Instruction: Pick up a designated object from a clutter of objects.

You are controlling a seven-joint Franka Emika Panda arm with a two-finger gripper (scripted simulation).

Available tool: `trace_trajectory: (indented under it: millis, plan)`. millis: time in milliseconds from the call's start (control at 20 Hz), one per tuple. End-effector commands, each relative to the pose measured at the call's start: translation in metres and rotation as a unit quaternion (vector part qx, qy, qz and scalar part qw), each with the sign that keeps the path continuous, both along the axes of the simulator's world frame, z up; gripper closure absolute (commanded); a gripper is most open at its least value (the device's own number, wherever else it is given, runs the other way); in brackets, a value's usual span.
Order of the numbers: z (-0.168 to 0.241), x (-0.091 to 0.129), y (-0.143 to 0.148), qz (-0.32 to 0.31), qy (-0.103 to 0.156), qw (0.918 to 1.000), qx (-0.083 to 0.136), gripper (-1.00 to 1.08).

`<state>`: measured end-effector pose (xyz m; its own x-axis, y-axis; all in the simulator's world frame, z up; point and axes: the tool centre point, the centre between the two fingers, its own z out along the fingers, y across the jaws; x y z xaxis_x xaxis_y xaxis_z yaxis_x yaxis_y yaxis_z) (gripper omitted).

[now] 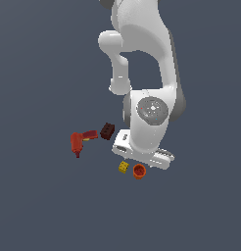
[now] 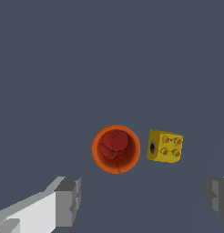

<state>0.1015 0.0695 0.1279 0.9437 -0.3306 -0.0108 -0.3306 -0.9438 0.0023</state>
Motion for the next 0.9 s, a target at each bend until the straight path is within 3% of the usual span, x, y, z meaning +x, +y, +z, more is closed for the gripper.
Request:
trace_trajectory:
  millis: [0,850]
  plan:
    - [-0.014,0.006,0.004,-0.016,-0.003,0.9999,0.000,-0.92]
    - [-0.052,0.012,0.012,-0.040,-0.005,0.9992,-0.001,-0.92]
